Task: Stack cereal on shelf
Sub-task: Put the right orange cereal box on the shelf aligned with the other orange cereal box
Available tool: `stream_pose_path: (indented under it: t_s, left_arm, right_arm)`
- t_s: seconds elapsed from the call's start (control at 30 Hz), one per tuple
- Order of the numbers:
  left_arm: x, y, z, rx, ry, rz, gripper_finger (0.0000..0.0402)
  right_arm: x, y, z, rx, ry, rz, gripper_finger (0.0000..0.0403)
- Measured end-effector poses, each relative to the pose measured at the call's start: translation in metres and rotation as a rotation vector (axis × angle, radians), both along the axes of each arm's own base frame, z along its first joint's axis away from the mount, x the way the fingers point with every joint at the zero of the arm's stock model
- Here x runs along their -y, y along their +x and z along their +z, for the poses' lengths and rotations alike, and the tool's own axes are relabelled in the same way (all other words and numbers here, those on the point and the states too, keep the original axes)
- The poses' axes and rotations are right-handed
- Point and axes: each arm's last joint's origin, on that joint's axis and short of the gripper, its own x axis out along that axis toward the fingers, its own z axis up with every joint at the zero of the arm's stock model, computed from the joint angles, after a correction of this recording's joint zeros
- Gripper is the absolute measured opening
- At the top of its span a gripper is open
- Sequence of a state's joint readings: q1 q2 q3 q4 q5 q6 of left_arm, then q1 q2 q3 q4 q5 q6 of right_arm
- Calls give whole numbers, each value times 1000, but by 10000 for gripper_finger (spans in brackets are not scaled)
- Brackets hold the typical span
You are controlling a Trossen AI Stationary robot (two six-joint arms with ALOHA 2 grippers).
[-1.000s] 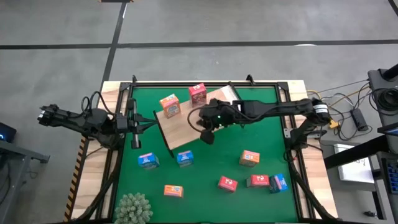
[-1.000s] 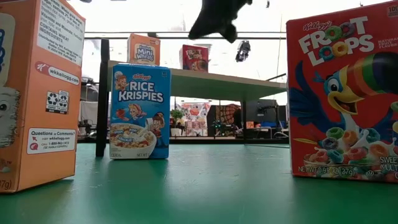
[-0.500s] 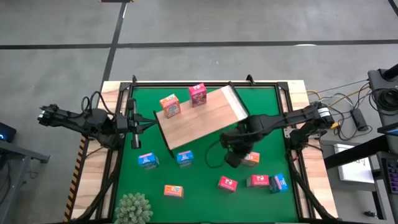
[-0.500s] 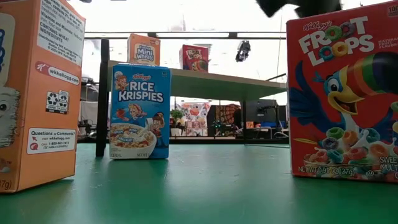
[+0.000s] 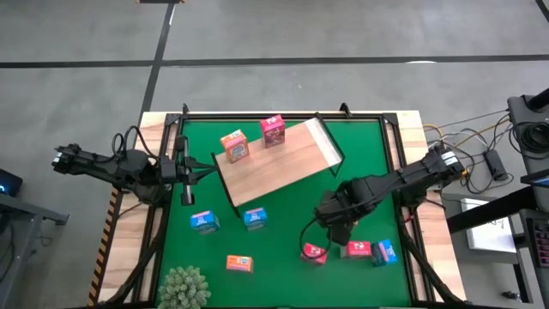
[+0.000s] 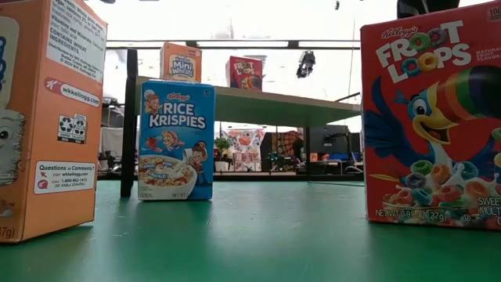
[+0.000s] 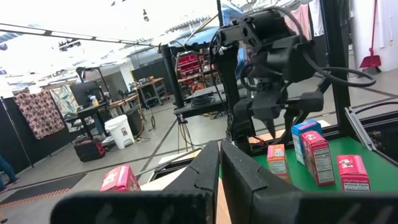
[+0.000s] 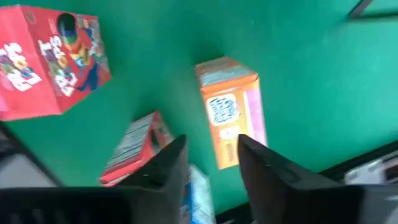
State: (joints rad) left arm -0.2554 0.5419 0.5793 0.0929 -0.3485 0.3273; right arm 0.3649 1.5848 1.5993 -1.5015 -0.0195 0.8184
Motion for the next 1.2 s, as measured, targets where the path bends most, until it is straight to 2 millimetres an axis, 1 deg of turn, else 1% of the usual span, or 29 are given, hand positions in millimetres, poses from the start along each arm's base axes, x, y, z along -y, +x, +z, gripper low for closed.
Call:
stream_pose_path:
  t_s: [0.13,0.2,0.27,0.37,0.53,0.73,0.93,1.0,1.1,1.2]
  left_arm:
    - [0,0,0,0,0,0,0]
    - [0,0,0,0,0,0,0]
    - [0,0,0,-5,1,0,0]
    - [0,0,-1,-10,-1,0,0]
    - [0,0,-1,-10,-23,-3,0]
    - [0,0,-1,-8,-46,-6,0]
    - [0,0,-1,-5,-72,-9,0]
    - [0,0,-1,-4,-77,-9,0]
    - [0,1,-1,-5,-82,-10,0]
    - [1,2,-2,-12,-81,-10,0]
  right_arm:
    - [-3,-3,-1,12,-74,30,200]
    - [-4,-4,-4,9,-98,40,224]
    - [-6,-6,-10,-6,-118,74,242]
    - [-11,-10,-20,-41,-134,132,257]
    - [-14,-17,-35,-64,-180,183,259]
    - [-10,-22,-46,-37,-175,240,258]
    - [-5,-28,-57,64,-140,233,258]
    - [-3,-30,-57,108,-124,228,258]
    - [-2,-33,-56,158,-111,224,245]
    - [-1,-35,-54,165,-116,212,218]
